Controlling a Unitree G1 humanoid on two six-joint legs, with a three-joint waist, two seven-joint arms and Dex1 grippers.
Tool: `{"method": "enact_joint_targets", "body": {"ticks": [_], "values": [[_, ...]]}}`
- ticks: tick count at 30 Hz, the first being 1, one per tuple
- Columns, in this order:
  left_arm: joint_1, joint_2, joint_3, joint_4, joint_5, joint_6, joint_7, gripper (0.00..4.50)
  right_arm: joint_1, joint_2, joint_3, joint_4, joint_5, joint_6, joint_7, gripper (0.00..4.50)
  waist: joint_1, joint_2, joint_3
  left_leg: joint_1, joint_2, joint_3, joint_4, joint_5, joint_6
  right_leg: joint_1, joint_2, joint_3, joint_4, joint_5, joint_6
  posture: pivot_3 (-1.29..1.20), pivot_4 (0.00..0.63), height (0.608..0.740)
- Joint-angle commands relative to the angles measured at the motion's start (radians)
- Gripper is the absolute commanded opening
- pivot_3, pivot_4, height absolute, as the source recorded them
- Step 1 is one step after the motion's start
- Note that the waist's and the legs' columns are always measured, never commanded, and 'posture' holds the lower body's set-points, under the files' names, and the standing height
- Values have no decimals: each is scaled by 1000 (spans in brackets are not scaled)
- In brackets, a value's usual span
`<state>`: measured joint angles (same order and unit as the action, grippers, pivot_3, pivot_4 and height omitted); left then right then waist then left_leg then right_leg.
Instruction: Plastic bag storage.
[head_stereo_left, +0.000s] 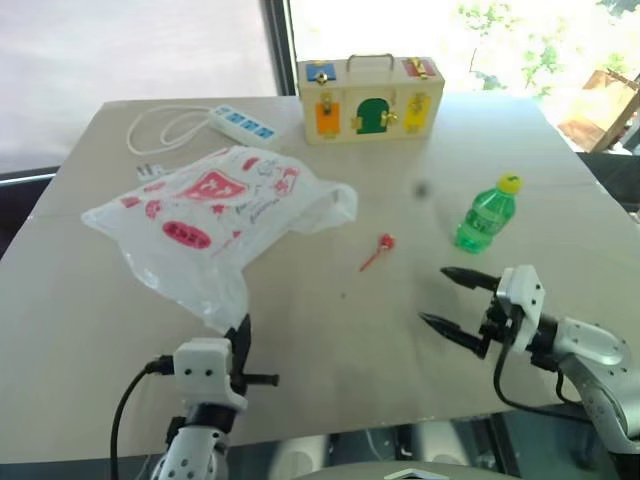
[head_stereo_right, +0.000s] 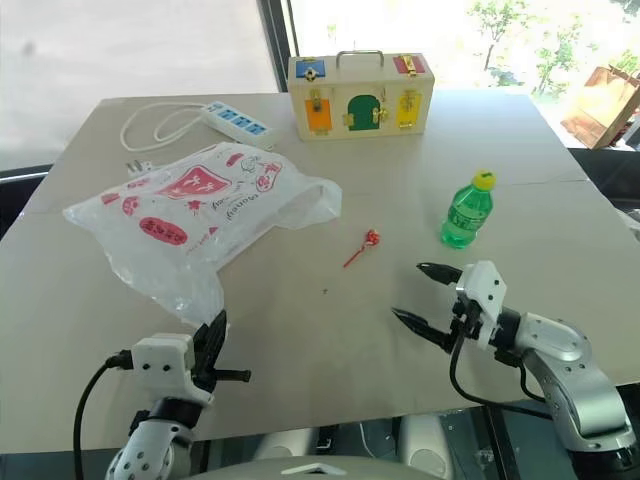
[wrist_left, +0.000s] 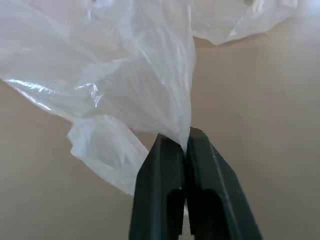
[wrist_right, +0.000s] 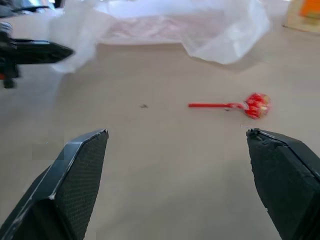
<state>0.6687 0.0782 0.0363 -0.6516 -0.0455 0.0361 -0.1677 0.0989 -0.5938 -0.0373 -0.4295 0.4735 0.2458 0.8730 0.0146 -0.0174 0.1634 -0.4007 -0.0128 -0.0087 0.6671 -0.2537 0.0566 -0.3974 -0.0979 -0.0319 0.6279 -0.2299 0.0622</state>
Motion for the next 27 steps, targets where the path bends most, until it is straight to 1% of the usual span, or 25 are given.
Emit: {"method": "enact_joint_targets", "body": {"ticks": [1,3,5,6,9,10,14,17,18,20,21,22,24,26,27], "values": [[-67,61,68,-71,-210,73,-90,51,-167,47,57,108,-140,40,-148,4500,-1,1,1,0,0,0,0,0,0,0,0,0,0,1,-2,0,150,740],[-120,126,123,-97,-352,141,-149,51,-290,107,87,222,-198,66,-232,4500,-3,1,1,0,0,0,1,0,0,0,0,0,1,2,-3,0,150,740],[-134,184,167,-113,-471,179,-205,51,-381,172,107,307,-216,115,-286,4500,-5,2,3,1,2,-1,3,0,0,-1,3,1,4,4,-6,0,150,740],[-135,209,194,-117,-556,200,-234,51,-421,206,117,348,-221,146,-309,4500,-6,3,3,0,1,-1,3,0,0,-3,3,1,6,4,-6,0,150,740],[-155,247,278,-105,-727,218,-275,51,-509,300,132,434,-210,257,-360,4500,-5,3,3,0,1,0,1,0,0,-5,4,4,8,4,-7,0,150,740],[-163,254,299,-99,-758,218,-281,51,-527,329,133,455,-208,274,-372,4500,-3,3,3,-2,0,1,1,0,-1,-7,4,5,9,4,-7,0,150,740],[-190,271,326,-80,-768,222,-269,51,-560,414,126,509,-175,376,-395,4500,-3,4,3,-6,-1,1,1,1,-1,-10,4,6,10,4,-7,0,150,740],[-199,269,320,-82,-767,225,-260,51,-562,431,143,522,-165,405,-367,4500,-5,4,3,-3,-1,2,2,1,-1,-9,4,7,10,4,-7,0,150,740],[-198,267,313,-85,-760,225,-257,4,-560,440,137,528,-160,412,-370,4250,-7,4,3,-1,-1,3,2,1,-1,-7,4,8,10,4,-7,0,150,740],[-197,265,305,-89,-749,223,-254,0,-557,440,142,535,-170,396,-366,3605,-10,4,3,2,-1,3,2,1,-1,-5,5,8,10,4,-7,0,150,740],[-196,262,306,-88,-748,222,-250,0,-552,428,161,536,-192,372,-355,3187,-12,4,3,3,0,3,2,1,-1,-5,6,8,10,4,-7,0,150,740],[-197,262,307,-87,-747,222,-249,0,-549,419,176,537,-207,355,-348,2649,-14,4,3,3,0,2,2,1,-1,-5,6,8,11,4,-7,0,150,740],[-205,262,305,-87,-747,226,-243,0,-549,421,180,543,-213,345,-349,1655,-19,4,3,3,1,2,2,1,-1,-5,7,8,11,4,-8,0,150,740],[-219,267,298,-89,-746,233,-240,0,-560,434,176,558,-218,327,-359,755,-25,4,3,3,1,2,2,1,-1,-6,8,9,12,4,-8,0,150,740],[-226,270,295,-91,-747,239,-238,0,-568,441,172,564,-219,317,-364,644,-26,4,3,3,2,2,2,1,-1,-6,9,9,12,4,-8,0,150,740]]}}
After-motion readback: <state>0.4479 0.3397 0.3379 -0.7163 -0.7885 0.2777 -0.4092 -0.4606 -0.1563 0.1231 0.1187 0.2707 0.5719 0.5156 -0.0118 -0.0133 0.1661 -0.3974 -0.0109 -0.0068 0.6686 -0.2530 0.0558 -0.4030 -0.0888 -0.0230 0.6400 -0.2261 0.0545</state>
